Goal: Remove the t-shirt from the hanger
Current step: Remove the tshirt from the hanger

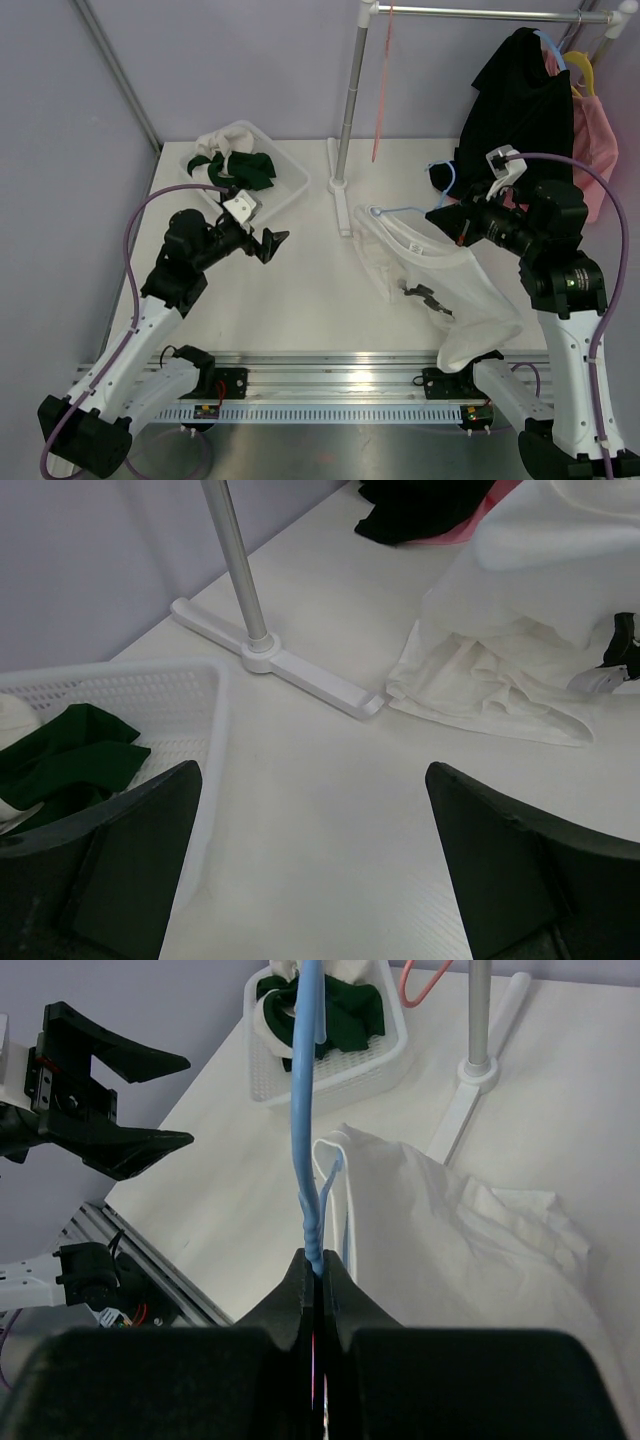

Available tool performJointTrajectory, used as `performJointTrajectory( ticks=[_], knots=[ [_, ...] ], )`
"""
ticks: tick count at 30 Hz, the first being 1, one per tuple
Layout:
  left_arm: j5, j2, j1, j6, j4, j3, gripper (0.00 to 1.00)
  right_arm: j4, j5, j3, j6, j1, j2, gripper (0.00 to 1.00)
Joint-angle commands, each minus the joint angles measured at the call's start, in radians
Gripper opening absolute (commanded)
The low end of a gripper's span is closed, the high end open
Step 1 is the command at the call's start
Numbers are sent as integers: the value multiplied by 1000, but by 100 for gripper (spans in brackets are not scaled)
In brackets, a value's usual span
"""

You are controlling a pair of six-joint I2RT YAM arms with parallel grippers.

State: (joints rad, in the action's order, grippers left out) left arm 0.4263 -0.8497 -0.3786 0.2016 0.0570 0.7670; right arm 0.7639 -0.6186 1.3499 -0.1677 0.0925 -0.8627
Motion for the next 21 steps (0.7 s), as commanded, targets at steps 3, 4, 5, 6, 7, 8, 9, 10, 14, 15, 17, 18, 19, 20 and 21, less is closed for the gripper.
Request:
performJointTrajectory(
  ticks=[3, 4, 5, 6, 7, 8, 9, 10, 14, 15, 17, 18, 19, 20, 21],
  knots=[
    [38, 18, -2, 10, -52, -6, 99, -230, -101, -75, -44, 26, -27, 0],
    [38, 18, -2, 9, -52, -8, 99, -260, -108, -89, -44, 39, -38, 0],
    [38, 18, -2, 10, -51, -9, 99, -270, -118, -90, -39, 67, -48, 0],
    [37, 18, -2, 10, -52, -11, 99, -279, -118, -86, -29, 91, -73, 0],
    [28, 18, -2, 12, -52, -9, 99, -290, -100, -81, -24, 116, -84, 0],
    [23, 18, -2, 12, -52, -11, 99, -294, -83, -75, -18, 175, -94, 0],
    [14, 18, -2, 12, -52, -12, 99, -298, -60, -61, -7, 203, -116, 0],
    [11, 18, -2, 12, -52, -11, 99, -295, -9, -55, -4, 232, -127, 0],
    [-1, 29, -2, 10, -52, -12, 99, -298, 85, -15, 0, 317, -183, 0],
    [-1, 29, -2, 6, -52, -12, 99, -299, 97, -3, -3, 323, -203, 0],
    [-6, 31, -2, -4, -52, -11, 99, -308, 141, 6, -6, 332, -217, 0],
    [-9, 31, -2, -7, -52, -9, 99, -313, 152, 9, -10, 334, -228, 0],
    [-3, 31, -2, -7, -51, -9, 99, -317, 157, 12, -10, 338, -231, 0],
    [8, 29, -2, -1, -52, -9, 99, -314, 155, 14, -9, 340, -234, 0],
    [23, 32, 0, 7, -52, -14, 99, -314, 154, 14, -7, 342, -239, 0]
  ],
)
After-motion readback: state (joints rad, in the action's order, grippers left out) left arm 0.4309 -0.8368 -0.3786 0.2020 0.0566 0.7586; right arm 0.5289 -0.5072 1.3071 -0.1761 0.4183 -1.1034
